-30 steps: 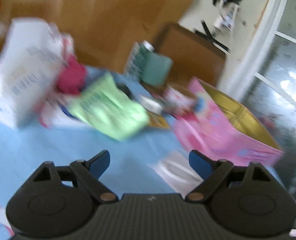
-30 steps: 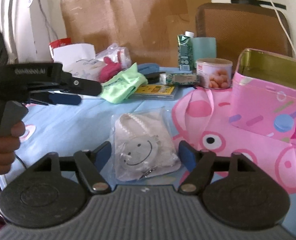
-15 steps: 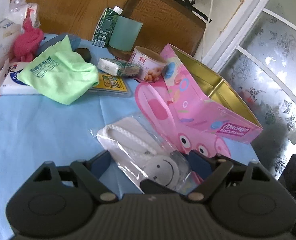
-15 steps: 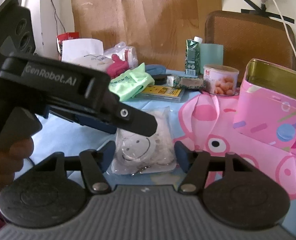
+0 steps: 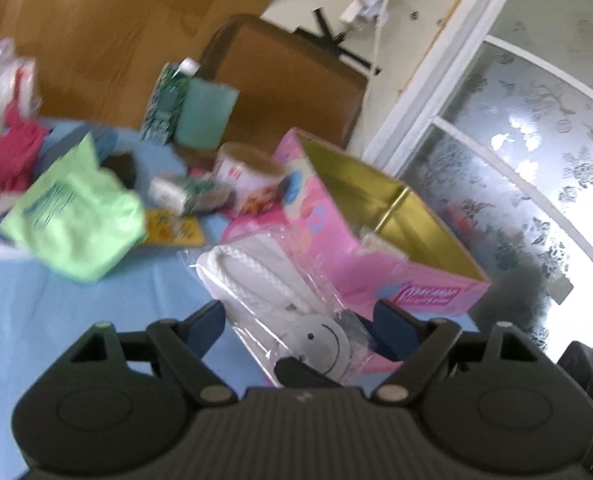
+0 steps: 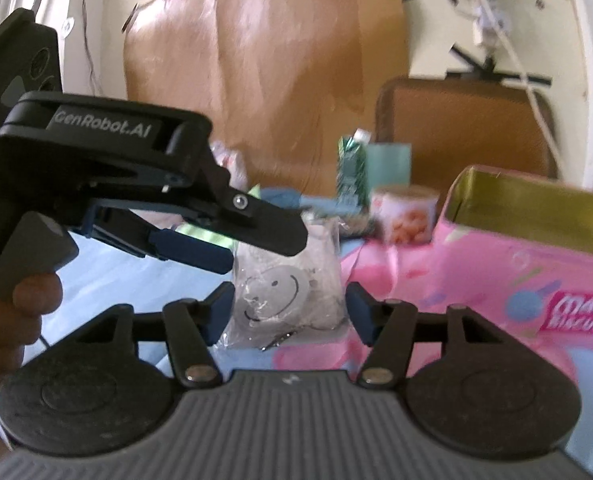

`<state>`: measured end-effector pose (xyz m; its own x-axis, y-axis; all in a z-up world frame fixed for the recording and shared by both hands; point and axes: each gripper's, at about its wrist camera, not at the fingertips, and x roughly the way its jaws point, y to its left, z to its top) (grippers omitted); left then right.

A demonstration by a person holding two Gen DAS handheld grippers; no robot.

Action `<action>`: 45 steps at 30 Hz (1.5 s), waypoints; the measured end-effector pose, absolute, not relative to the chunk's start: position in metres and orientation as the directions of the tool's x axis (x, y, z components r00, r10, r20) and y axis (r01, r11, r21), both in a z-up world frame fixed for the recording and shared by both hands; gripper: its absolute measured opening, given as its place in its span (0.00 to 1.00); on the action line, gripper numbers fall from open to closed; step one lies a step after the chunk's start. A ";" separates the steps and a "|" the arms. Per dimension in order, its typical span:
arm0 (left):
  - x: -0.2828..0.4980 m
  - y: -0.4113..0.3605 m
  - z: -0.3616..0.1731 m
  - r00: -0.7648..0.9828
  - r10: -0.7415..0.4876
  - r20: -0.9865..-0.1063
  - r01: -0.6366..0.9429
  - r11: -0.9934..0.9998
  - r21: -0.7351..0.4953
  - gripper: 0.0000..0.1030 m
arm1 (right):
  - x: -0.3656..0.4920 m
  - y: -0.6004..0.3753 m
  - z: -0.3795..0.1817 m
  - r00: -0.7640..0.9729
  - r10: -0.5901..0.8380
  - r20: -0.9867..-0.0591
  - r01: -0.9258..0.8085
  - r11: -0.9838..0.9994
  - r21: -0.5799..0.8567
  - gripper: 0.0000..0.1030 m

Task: Organize soft objects
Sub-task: 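Carry the smiley-face bag into the pink tin and open the right gripper, then move the right gripper back over the table toward the green cloth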

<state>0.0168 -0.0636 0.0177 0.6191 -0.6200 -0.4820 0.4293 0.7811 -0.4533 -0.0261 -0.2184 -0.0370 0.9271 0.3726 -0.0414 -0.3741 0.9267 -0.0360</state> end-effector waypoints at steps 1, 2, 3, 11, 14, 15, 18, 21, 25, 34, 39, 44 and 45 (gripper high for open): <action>0.019 -0.068 0.022 0.622 -0.624 -0.473 0.443 0.778 -0.445 0.81 | -0.027 -0.220 -0.034 0.932 0.361 -0.024 -0.361 0.932 -0.041 0.61; 0.021 -0.072 0.027 0.623 -0.628 -0.466 0.456 0.776 -0.437 0.81 | -0.026 -0.222 -0.031 0.937 0.350 -0.009 -0.350 0.936 -0.046 0.61; 0.024 -0.077 0.032 0.623 -0.633 -0.459 0.469 0.772 -0.429 0.81 | -0.025 -0.225 -0.028 0.942 0.336 0.007 -0.335 0.940 -0.055 0.61; 0.055 -0.133 0.059 0.598 -0.685 -0.415 0.570 0.728 -0.380 0.81 | -0.014 -0.259 -0.004 0.975 0.200 0.101 -0.193 0.978 -0.075 0.61; 0.069 -0.165 0.064 0.577 -0.706 -0.411 0.608 0.707 -0.361 0.81 | -0.007 -0.276 0.003 0.984 0.131 0.117 -0.124 0.990 -0.064 0.61; 0.072 -0.174 0.065 0.572 -0.710 -0.412 0.617 0.703 -0.354 0.81 | -0.004 -0.283 0.006 0.987 0.107 0.118 -0.101 0.994 -0.052 0.61; 0.084 -0.201 0.061 0.578 -0.687 -0.441 0.614 0.722 -0.320 0.82 | 0.008 -0.301 0.009 0.996 0.035 0.088 -0.035 0.999 -0.007 0.64; 0.087 -0.201 0.053 0.581 -0.672 -0.459 0.586 0.737 -0.338 0.82 | 0.023 -0.312 0.010 0.996 -0.079 0.037 0.078 0.997 0.024 0.75; 0.078 -0.164 0.047 0.606 -0.662 -0.440 0.543 0.749 -0.378 0.83 | 0.014 -0.316 0.008 0.995 -0.069 0.070 0.064 0.996 0.065 0.75; 0.044 -0.058 0.031 0.725 -0.552 -0.411 0.429 0.829 -0.358 0.84 | -0.004 -0.265 0.004 0.991 0.078 0.106 -0.078 0.997 -0.002 0.75; 0.024 -0.011 0.019 0.812 -0.414 -0.411 0.332 0.908 -0.257 0.85 | -0.004 -0.223 0.002 0.977 0.201 0.072 -0.196 0.978 -0.066 0.75; 0.023 0.016 0.009 0.847 -0.329 -0.417 0.255 0.941 -0.223 0.85 | 0.007 -0.188 0.001 0.959 0.282 0.006 -0.280 0.954 -0.102 0.75; 0.025 0.020 0.006 0.851 -0.320 -0.417 0.242 0.943 -0.229 0.85 | 0.009 -0.183 0.001 0.956 0.293 -0.008 -0.293 0.951 -0.097 0.75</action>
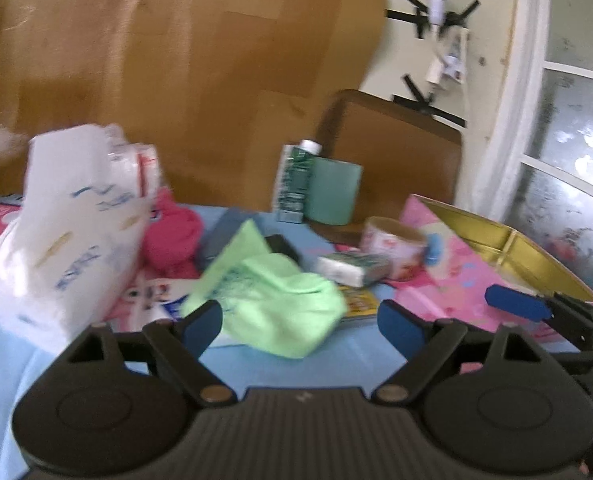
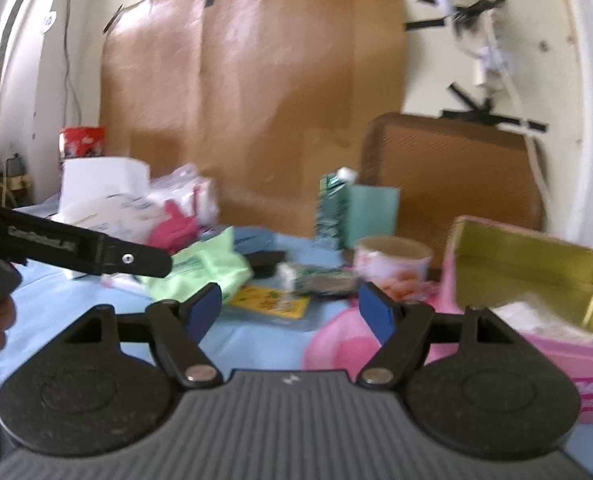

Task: Organize soft objects
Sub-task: 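Move the right gripper back over the table toward the green cloth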

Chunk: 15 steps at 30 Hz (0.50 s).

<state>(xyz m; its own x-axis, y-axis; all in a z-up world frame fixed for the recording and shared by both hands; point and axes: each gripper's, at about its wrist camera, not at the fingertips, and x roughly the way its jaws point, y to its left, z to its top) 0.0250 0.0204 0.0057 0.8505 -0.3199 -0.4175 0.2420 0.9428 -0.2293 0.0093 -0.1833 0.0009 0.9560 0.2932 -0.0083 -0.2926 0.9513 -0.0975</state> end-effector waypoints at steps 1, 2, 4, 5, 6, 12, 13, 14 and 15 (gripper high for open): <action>0.026 0.024 0.001 0.850 -0.318 -0.420 0.234 0.942 -0.240 0.85 | 0.011 -0.179 0.000 0.953 0.301 -0.024 -0.302 0.949 -0.092 0.75; 0.027 0.027 -0.003 0.847 -0.319 -0.425 0.228 0.941 -0.251 0.85 | 0.016 -0.176 0.000 0.951 0.307 -0.047 -0.310 0.947 -0.083 0.75; 0.030 0.033 -0.007 0.836 -0.334 -0.436 0.221 0.931 -0.289 0.85 | 0.023 -0.172 -0.004 0.945 0.312 -0.093 -0.318 0.946 -0.064 0.75; 0.028 0.035 -0.007 0.843 -0.344 -0.414 0.230 0.926 -0.300 0.86 | 0.026 -0.170 -0.008 0.942 0.312 -0.122 -0.320 0.946 -0.052 0.75; 0.026 0.036 -0.006 0.848 -0.348 -0.399 0.235 0.923 -0.304 0.87 | 0.034 -0.167 -0.012 0.934 0.310 -0.179 -0.321 0.947 -0.035 0.74; 0.018 0.029 -0.006 0.855 -0.364 -0.370 0.277 0.923 -0.268 0.88 | 0.038 -0.167 -0.016 0.931 0.289 -0.221 -0.296 0.955 0.003 0.74; 0.017 0.028 -0.005 0.856 -0.361 -0.370 0.278 0.925 -0.260 0.88 | 0.038 -0.168 -0.016 0.934 0.280 -0.222 -0.286 0.958 0.006 0.74; 0.017 0.027 -0.006 0.856 -0.359 -0.373 0.277 0.926 -0.255 0.88 | 0.037 -0.168 -0.016 0.937 0.271 -0.222 -0.276 0.961 0.008 0.74; 0.017 0.027 -0.006 0.854 -0.355 -0.379 0.274 0.928 -0.252 0.88 | 0.037 -0.168 -0.016 0.938 0.264 -0.223 -0.269 0.963 0.010 0.74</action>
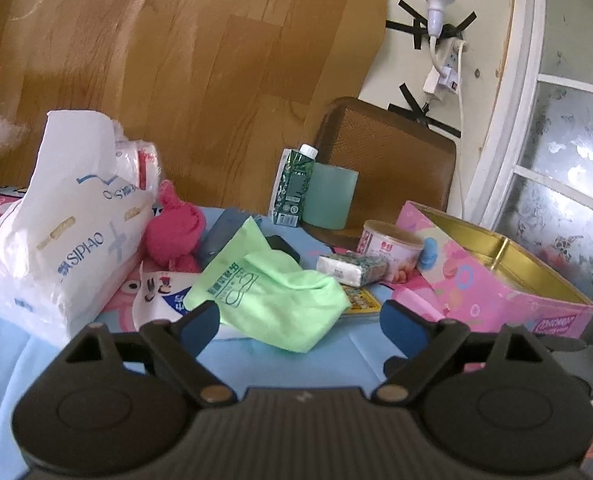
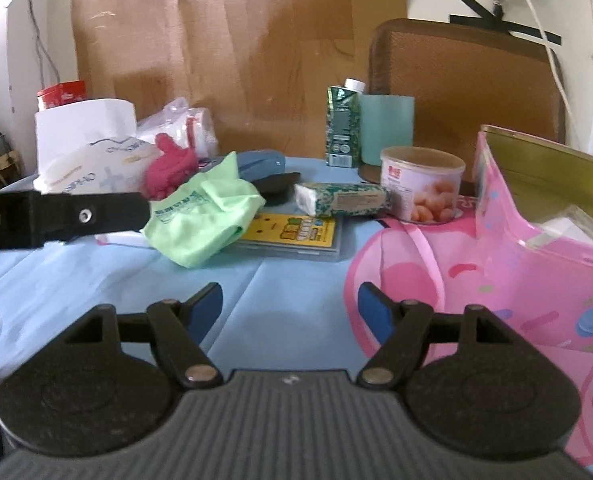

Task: Organize soft objects
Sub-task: 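Move the right gripper back over the table toward the green cloth, then lower the right gripper onto the green cloth and close on it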

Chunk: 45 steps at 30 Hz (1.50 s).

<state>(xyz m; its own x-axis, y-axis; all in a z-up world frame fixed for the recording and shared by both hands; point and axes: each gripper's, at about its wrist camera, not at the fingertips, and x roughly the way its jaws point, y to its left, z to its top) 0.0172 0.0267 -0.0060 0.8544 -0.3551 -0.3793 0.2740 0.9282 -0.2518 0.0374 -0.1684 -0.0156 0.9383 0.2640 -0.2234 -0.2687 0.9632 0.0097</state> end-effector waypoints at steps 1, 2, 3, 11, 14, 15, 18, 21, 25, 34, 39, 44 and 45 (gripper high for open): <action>0.018 0.027 -0.007 0.852 -0.352 -0.387 0.269 0.929 -0.253 0.88 | 0.038 -0.168 -0.016 0.940 0.255 -0.226 -0.260 0.966 0.009 0.74; 0.019 0.027 -0.007 0.851 -0.350 -0.392 0.264 0.930 -0.256 0.88 | 0.039 -0.166 -0.015 0.942 0.246 -0.229 -0.251 0.968 0.006 0.74; 0.020 0.028 -0.008 0.849 -0.347 -0.399 0.257 0.930 -0.263 0.88 | 0.040 -0.165 -0.015 0.944 0.235 -0.233 -0.242 0.970 0.001 0.74; 0.025 0.037 -0.012 0.842 -0.338 -0.421 0.221 0.927 -0.303 0.88 | 0.045 -0.154 -0.013 0.945 0.222 -0.241 -0.230 0.973 -0.003 0.74; 0.025 0.038 -0.012 0.843 -0.335 -0.420 0.216 0.927 -0.305 0.88 | 0.045 -0.148 -0.013 0.944 0.226 -0.240 -0.236 0.972 -0.015 0.75; 0.025 0.038 -0.012 0.843 -0.335 -0.420 0.215 0.927 -0.308 0.88 | 0.045 -0.147 -0.013 0.944 0.227 -0.239 -0.238 0.971 -0.017 0.75; 0.026 0.040 -0.012 0.841 -0.338 -0.423 0.210 0.923 -0.322 0.88 | 0.046 -0.145 -0.012 0.945 0.225 -0.238 -0.235 0.972 -0.014 0.75; 0.026 0.042 -0.013 0.839 -0.342 -0.424 0.206 0.920 -0.333 0.88 | 0.048 -0.146 -0.011 0.946 0.222 -0.237 -0.227 0.974 0.006 0.75; 0.026 0.043 -0.012 0.840 -0.345 -0.419 0.207 0.917 -0.341 0.88 | 0.057 -0.146 -0.006 0.945 0.227 -0.235 -0.227 0.974 0.028 0.78; 0.028 0.053 -0.013 0.849 -0.339 -0.404 0.174 0.903 -0.392 0.89 | 0.101 -0.148 0.011 0.935 0.253 -0.251 -0.222 0.964 0.145 0.88; 0.027 0.052 -0.012 0.855 -0.331 -0.398 0.176 0.909 -0.379 0.89 | 0.121 -0.149 0.012 0.917 0.266 -0.298 -0.218 0.958 0.185 0.87; 0.028 0.052 -0.012 0.854 -0.332 -0.400 0.175 0.908 -0.380 0.89 | 0.125 -0.148 0.012 0.916 0.265 -0.300 -0.216 0.958 0.187 0.83; 0.028 0.052 -0.012 0.855 -0.332 -0.399 0.176 0.908 -0.380 0.89 | 0.126 -0.148 0.012 0.917 0.264 -0.300 -0.216 0.959 0.184 0.80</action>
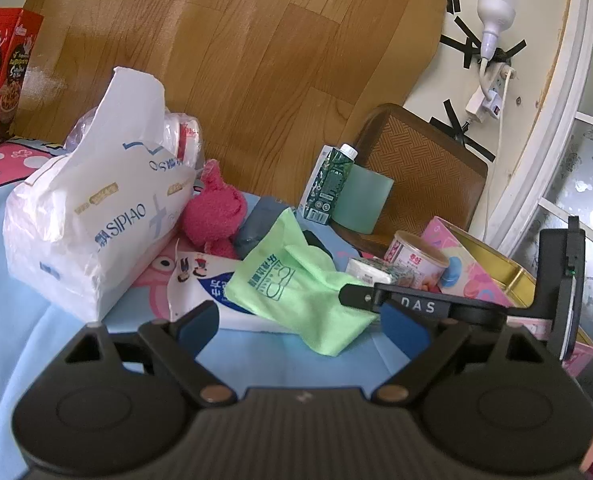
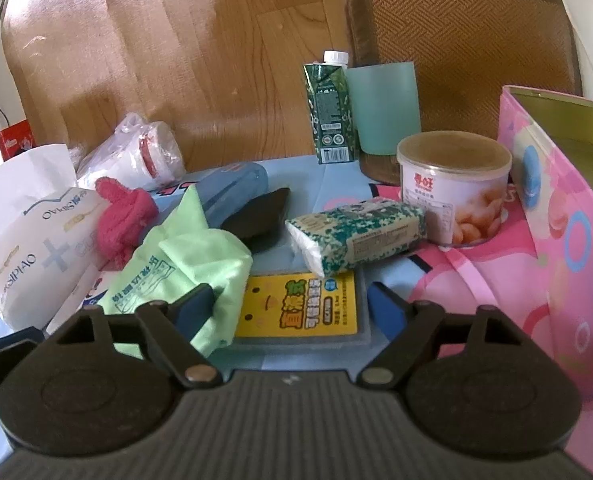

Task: Organize soft objects
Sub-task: 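Lower the right gripper onto the green cloth and close on it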

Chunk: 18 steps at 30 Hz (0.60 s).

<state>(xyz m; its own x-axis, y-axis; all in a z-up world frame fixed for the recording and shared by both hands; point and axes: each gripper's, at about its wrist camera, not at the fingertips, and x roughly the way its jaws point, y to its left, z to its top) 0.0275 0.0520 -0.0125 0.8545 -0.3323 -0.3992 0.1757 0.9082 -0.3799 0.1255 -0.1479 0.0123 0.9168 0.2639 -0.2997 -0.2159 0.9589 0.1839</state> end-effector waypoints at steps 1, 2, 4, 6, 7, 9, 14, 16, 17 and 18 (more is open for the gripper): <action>0.028 0.052 -0.012 0.855 -0.332 -0.399 0.176 0.908 -0.380 0.89 | 0.126 -0.147 0.013 0.917 0.264 -0.300 -0.218 0.959 0.180 0.76; 0.028 0.052 -0.013 0.855 -0.333 -0.399 0.176 0.908 -0.379 0.89 | 0.127 -0.147 0.013 0.916 0.265 -0.300 -0.220 0.960 0.175 0.73; 0.028 0.052 -0.013 0.855 -0.332 -0.399 0.175 0.908 -0.380 0.89 | 0.127 -0.147 0.013 0.920 0.262 -0.293 -0.220 0.961 0.168 0.62; 0.028 0.052 -0.013 0.855 -0.332 -0.399 0.175 0.908 -0.380 0.89 | 0.128 -0.150 0.012 0.924 0.256 -0.284 -0.211 0.961 0.180 0.53; 0.028 0.052 -0.013 0.854 -0.332 -0.400 0.175 0.908 -0.381 0.89 | 0.128 -0.152 0.012 0.926 0.252 -0.279 -0.203 0.960 0.194 0.48; 0.028 0.052 -0.012 0.854 -0.332 -0.400 0.173 0.907 -0.383 0.89 | 0.128 -0.159 0.012 0.930 0.248 -0.271 -0.187 0.955 0.229 0.38; 0.029 0.054 -0.013 0.853 -0.330 -0.405 0.165 0.906 -0.390 0.89 | 0.119 -0.163 0.011 0.943 0.218 -0.252 -0.163 0.961 0.222 0.17; 0.029 0.054 -0.013 0.853 -0.328 -0.406 0.163 0.906 -0.390 0.89 | 0.113 -0.160 0.011 0.948 0.202 -0.246 -0.158 0.969 0.187 0.08; 0.029 0.054 -0.013 0.853 -0.327 -0.406 0.161 0.906 -0.391 0.89 | 0.110 -0.159 0.011 0.949 0.201 -0.244 -0.162 0.972 0.172 0.08; 0.030 0.054 -0.013 0.854 -0.326 -0.406 0.159 0.906 -0.392 0.89 | 0.105 -0.158 0.010 0.949 0.201 -0.243 -0.166 0.974 0.155 0.07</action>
<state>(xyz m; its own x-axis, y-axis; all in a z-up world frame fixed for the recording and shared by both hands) 0.0296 0.0543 -0.0131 0.8536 -0.3259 -0.4064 0.1591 0.9060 -0.3923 0.1054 -0.1581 0.0098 0.9491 0.2009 -0.2425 -0.1664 0.9737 0.1554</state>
